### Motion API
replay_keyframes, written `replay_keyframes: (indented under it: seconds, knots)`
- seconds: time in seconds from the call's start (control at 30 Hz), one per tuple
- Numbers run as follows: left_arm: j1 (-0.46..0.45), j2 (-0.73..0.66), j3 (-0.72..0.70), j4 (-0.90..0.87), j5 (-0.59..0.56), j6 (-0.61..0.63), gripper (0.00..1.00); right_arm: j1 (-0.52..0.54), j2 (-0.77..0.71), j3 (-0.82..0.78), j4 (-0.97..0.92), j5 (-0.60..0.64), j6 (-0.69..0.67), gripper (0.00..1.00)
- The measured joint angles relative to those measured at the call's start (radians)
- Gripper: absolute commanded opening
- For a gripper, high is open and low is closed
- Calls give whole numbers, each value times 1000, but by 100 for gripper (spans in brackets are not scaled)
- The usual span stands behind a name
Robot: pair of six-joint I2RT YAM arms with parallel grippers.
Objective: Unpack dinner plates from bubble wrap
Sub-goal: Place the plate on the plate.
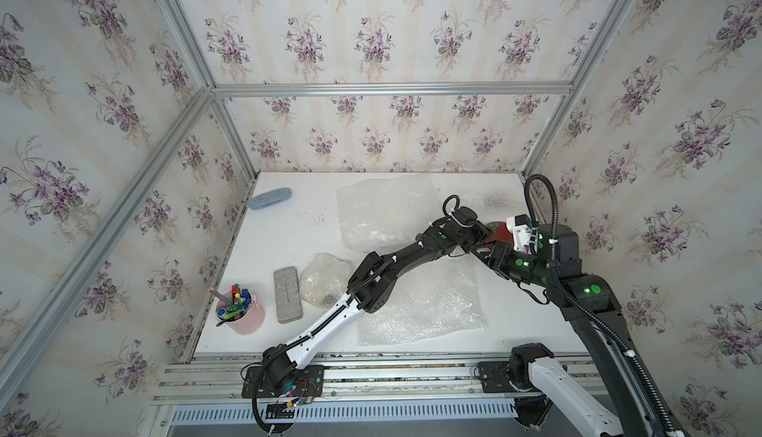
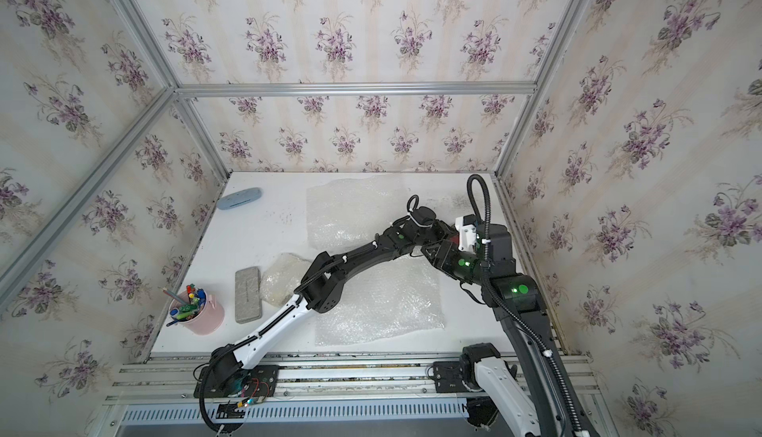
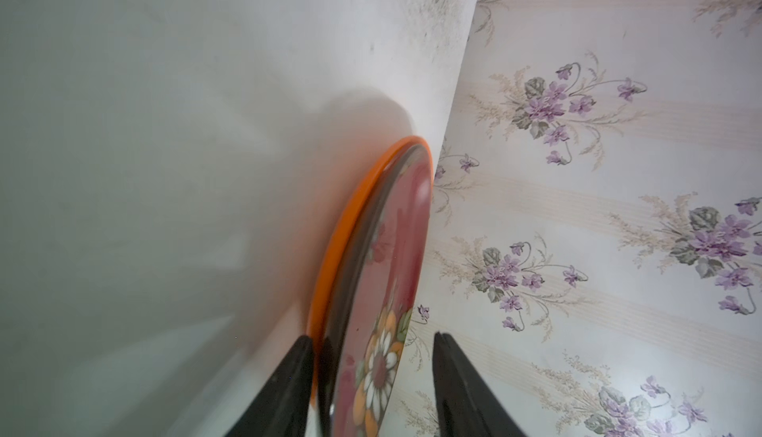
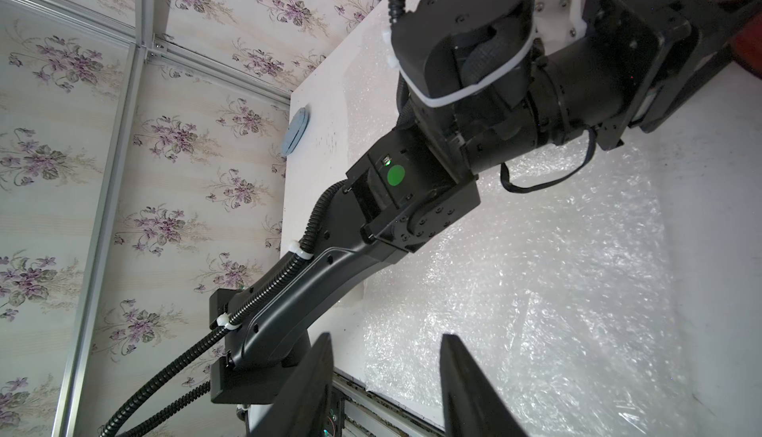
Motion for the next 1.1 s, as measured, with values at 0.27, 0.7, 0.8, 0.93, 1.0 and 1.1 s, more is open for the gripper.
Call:
replay_keyframes:
  seconds: [0.27, 0.7, 0.8, 0.93, 1.0, 1.1]
  knots:
    - [6, -11, 2, -7, 10, 9, 56, 0, -3, -21, 13, -1, 4, 44]
    - [56, -249, -156, -77, 65, 178, 70, 0, 15, 28, 39, -9, 8, 45]
    - [74, -348, -285, -98, 76, 223, 72, 0, 19, 56, 37, -11, 6, 45]
    - [105, -488, -441, -120, 82, 290, 74, 0, 24, 80, 40, -21, 4, 45]
    - [126, -582, -542, -123, 85, 325, 74, 0, 24, 76, 39, -25, 4, 45]
    - [164, -738, -734, -130, 83, 367, 74, 0, 17, 53, 44, -35, 9, 45]
